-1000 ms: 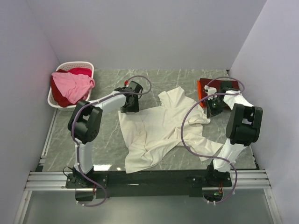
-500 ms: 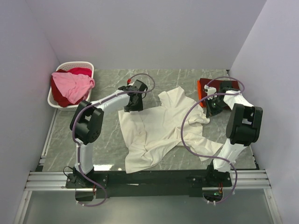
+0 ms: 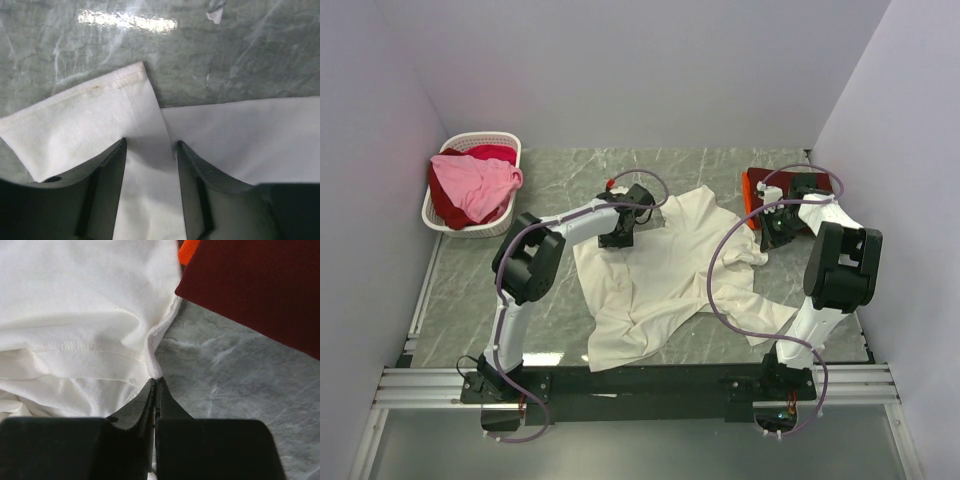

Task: Fold and stack the t-shirts
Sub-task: Flatten the tshirt out

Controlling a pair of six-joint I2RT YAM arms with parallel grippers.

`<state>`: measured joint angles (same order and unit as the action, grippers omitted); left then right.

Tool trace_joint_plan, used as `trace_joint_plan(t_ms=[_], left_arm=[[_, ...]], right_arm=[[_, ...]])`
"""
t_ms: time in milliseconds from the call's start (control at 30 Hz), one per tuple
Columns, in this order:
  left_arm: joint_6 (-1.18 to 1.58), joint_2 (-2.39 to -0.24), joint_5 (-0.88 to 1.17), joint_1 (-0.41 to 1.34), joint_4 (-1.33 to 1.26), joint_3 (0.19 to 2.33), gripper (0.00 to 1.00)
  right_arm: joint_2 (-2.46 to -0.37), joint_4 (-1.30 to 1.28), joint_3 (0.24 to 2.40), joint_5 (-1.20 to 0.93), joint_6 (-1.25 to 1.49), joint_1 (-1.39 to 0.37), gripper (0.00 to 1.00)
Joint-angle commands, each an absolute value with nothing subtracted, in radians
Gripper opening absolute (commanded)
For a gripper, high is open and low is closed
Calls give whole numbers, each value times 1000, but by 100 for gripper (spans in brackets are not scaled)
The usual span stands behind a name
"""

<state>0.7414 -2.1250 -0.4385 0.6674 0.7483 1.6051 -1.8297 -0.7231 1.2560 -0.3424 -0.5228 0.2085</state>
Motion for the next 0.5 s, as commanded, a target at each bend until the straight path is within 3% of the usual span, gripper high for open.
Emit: trace_joint_plan(t_ms=[0,100,333,467], left_arm=[[744,-2131,-506,672,790,1600,45],[735,-2093,-541,675,792,1585,33],[670,-1988,-537,670,759,1520,27],[576,-1930,-433,628,642,1399,13]], right_arm=[[-1790,-707,1266,-364,-534,215,0],[-1790,-706,1267,-362,-532,216,0],[-1792,-707,1273,-360,-531,219,0],[-1787,-710,1273,-365,-534,227,0]])
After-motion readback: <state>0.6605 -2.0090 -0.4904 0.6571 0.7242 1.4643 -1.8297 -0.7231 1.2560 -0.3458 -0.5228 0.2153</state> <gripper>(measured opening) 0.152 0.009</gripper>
